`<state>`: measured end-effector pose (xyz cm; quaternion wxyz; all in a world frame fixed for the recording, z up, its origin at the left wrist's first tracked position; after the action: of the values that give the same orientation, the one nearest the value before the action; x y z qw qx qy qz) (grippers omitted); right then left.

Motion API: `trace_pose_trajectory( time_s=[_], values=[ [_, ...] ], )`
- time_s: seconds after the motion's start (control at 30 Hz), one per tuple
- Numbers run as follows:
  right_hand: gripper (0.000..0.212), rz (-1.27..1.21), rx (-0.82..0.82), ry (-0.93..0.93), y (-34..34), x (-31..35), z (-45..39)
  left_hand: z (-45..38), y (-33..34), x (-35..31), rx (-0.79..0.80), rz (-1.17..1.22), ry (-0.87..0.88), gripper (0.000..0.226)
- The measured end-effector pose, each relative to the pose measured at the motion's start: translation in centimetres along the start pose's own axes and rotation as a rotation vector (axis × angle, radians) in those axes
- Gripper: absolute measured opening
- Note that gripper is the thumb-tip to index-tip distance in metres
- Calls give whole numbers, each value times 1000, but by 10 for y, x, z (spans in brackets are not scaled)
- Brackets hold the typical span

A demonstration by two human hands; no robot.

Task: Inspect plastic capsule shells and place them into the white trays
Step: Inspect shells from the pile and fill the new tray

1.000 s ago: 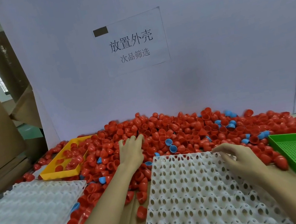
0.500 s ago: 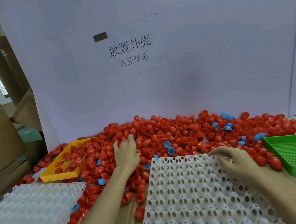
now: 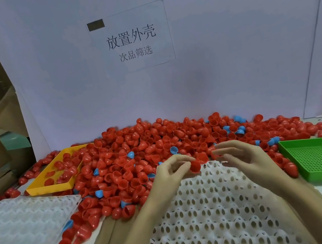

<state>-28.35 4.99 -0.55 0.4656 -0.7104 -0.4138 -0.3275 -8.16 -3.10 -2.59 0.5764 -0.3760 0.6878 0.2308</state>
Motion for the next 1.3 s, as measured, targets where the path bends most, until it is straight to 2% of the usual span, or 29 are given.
trace_pose_trajectory(
  time_s=[0.13,0.3,0.43,0.7,0.83,1.03,1.17,1.3],
  values=[
    [38,-53,196,4,30,19,7,6,14,17,51,177,-67,26],
    [26,-51,207,-5,48,27,8,8,11,27,21,284,-103,37],
    [41,-102,245,35,54,20,11,7,9,27,-7,309,-82,39],
    [54,-17,190,7,49,22,12,10,17,18,156,418,-59,34],
    [47,10,205,-18,54,26,14,11,18,22,174,444,-108,37],
    [47,43,229,-51,57,33,18,12,26,24,238,461,-145,43],
    [24,28,163,-68,55,34,17,11,26,26,239,424,-142,47],
    [26,172,126,-112,54,36,18,12,27,29,227,410,-159,45]
  ],
)
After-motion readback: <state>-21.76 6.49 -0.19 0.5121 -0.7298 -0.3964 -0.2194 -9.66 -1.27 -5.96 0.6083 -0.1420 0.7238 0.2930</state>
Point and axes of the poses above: each hand's wrist, its own z-axis away from the middle knuckle, its own y-axis out of the palm, x = y × z, the point moved 9 cm from there along -z, towards the middle knuckle, and after that the axes turned 5 degrees about x, right-handed, at the moved point
